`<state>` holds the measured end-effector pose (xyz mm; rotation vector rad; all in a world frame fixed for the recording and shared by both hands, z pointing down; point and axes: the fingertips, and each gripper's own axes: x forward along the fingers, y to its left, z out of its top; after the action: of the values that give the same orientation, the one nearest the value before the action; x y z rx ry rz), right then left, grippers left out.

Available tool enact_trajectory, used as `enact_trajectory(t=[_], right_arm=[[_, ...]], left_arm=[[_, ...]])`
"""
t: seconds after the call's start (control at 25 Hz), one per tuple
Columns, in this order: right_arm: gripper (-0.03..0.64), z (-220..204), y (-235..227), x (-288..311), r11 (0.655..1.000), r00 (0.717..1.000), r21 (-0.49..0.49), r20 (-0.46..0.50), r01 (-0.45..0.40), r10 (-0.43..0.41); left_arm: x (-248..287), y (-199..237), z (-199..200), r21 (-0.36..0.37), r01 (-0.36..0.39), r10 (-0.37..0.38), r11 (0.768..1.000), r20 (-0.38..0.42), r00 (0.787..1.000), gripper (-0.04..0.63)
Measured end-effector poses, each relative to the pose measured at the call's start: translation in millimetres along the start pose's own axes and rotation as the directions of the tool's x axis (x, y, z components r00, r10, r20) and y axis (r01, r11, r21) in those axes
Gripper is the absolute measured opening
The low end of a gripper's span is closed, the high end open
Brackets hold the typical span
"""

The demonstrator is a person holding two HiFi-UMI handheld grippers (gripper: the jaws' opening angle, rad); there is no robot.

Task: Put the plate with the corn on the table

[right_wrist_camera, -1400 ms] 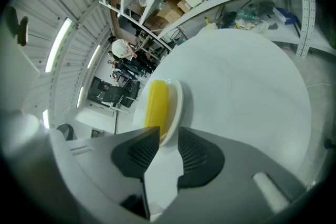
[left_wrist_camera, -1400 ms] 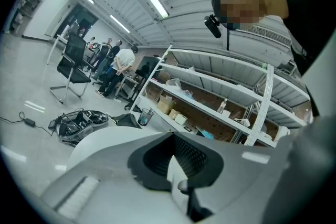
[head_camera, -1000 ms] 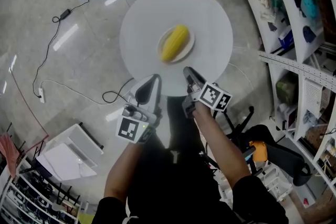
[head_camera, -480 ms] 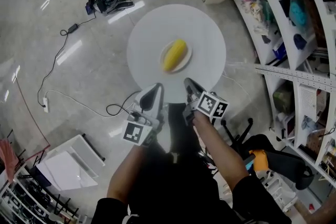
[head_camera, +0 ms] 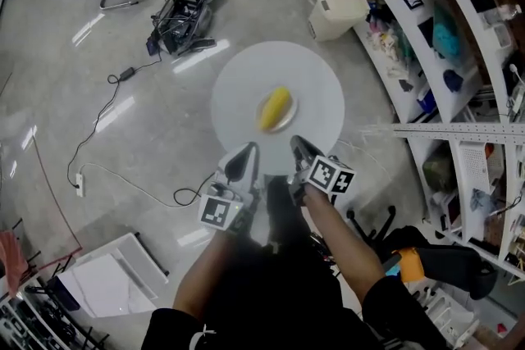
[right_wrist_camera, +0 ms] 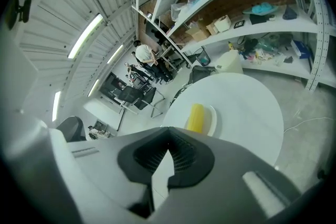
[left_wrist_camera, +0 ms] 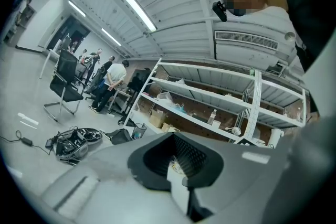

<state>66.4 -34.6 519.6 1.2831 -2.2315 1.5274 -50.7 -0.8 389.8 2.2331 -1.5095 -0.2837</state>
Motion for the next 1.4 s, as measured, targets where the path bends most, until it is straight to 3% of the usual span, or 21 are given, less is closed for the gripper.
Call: enact_trajectory(t=[0.48, 0.64, 1.4], right_arm=[[0.009, 11.2, 44.0, -36.8, 0.995, 0.997, -0.096, 0.077, -0.011, 0.019], [0.009, 17.5, 56.5, -42.9, 0.991, 0.995, -0.134, 0.099, -0.019, 0.033], [0.009, 40.8, 106.4, -85.8, 0.939, 0.977, -0.342, 0.185, -0.033, 0.102]], left_arm=[[-25.1, -17.1, 36.3, 0.039, 0.01, -0.011, 0.999, 0.032, 0.999, 0.003], [-22.8, -22.7, 49.4, 0.058, 0.024, -0.028, 0.998, 0.082, 0.996, 0.003], [-29.0, -33.6, 63.3, 0.092, 0.053, -0.058, 0.994, 0.049, 0.997, 0.003]])
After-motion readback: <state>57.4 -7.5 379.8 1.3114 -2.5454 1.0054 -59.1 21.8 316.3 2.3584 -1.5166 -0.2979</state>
